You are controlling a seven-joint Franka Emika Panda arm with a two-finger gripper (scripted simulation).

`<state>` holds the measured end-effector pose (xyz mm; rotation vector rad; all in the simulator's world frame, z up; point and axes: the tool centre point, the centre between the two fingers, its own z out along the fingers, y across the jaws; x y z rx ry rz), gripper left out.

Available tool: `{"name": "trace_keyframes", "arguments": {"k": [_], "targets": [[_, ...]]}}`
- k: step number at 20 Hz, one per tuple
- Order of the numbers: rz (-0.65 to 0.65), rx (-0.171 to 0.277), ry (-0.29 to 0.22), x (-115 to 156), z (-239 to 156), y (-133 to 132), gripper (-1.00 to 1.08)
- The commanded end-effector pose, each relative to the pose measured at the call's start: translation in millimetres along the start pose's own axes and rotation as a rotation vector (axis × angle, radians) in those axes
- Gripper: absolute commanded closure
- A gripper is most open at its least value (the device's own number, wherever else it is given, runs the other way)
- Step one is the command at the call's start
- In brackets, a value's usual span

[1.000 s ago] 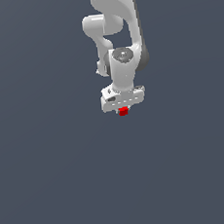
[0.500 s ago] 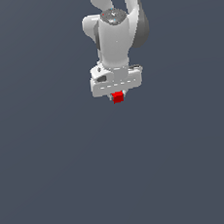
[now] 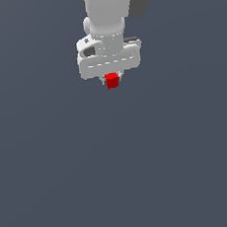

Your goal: Pick up the red cube and move it to a goal position.

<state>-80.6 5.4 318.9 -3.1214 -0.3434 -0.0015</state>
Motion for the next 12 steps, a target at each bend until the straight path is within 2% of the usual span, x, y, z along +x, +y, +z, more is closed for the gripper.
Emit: {"name": "trace_keyframes", "arguments": {"k": [1,12], "targets": [[0.000,0.000,-0.001,0.3,-19.6,4.9,1.08],[0.000,-0.001,-0.001,3.6,-62.0,16.3,1.08]]}}
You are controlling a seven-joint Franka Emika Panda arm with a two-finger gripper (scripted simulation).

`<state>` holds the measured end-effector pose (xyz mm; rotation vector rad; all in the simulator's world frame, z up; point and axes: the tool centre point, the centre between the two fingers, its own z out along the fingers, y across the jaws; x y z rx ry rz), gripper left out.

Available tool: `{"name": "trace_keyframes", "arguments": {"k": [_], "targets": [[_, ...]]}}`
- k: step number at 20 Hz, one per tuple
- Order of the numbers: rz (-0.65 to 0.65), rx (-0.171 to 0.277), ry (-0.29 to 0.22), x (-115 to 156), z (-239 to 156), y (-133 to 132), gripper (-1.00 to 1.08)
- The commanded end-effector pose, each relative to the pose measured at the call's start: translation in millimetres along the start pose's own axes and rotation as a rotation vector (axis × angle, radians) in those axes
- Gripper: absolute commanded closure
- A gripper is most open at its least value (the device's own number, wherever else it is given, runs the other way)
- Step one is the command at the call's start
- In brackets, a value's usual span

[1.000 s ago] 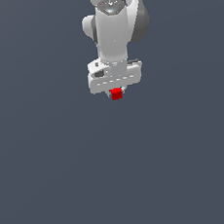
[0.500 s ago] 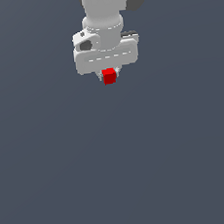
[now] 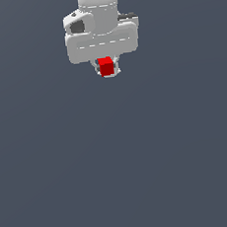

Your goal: Pick up the red cube and move it to a goal position.

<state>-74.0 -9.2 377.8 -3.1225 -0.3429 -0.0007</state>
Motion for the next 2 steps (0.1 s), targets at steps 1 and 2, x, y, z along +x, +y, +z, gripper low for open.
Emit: {"name": "trace_keyframes", "arguments": {"k": [1,2], "targets": [[0.000,0.000,0.000,0.4,-3.9,1.0,1.08],[0.000,0.000,0.000,0.4,-4.1,1.0,1.08]]}}
